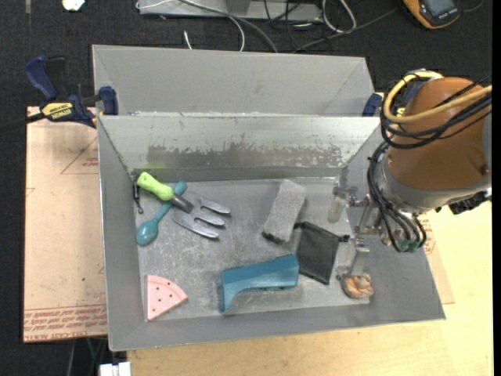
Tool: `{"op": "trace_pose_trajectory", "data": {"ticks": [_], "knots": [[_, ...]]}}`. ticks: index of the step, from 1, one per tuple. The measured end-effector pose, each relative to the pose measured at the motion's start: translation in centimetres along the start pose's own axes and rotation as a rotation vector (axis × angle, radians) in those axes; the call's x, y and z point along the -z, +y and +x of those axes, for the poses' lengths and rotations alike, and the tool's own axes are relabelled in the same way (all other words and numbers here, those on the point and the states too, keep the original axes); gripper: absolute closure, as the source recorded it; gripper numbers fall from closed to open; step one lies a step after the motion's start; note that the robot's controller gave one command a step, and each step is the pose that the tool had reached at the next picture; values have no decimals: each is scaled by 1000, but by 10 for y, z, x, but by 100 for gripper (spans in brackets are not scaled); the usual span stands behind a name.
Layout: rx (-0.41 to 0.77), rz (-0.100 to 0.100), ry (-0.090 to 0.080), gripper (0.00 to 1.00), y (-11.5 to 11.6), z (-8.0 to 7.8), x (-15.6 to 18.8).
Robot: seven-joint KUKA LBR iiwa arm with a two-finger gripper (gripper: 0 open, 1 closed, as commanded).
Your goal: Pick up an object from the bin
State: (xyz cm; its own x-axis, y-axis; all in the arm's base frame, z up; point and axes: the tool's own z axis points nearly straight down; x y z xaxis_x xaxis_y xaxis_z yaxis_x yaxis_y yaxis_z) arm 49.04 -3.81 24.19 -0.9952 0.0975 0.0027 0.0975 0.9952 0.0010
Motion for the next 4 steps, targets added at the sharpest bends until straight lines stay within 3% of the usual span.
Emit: {"op": "trace_pose_trajectory", "data": {"ticks": [1,2,3,4], "knots": [[3,0,-8,0,11,-28,-43],[-15,-3,-8,0,23,-15,-74],[0,-3,-13,0,34,-1,-136],[117,-2,-19,0,-4,-70,-141]]}}
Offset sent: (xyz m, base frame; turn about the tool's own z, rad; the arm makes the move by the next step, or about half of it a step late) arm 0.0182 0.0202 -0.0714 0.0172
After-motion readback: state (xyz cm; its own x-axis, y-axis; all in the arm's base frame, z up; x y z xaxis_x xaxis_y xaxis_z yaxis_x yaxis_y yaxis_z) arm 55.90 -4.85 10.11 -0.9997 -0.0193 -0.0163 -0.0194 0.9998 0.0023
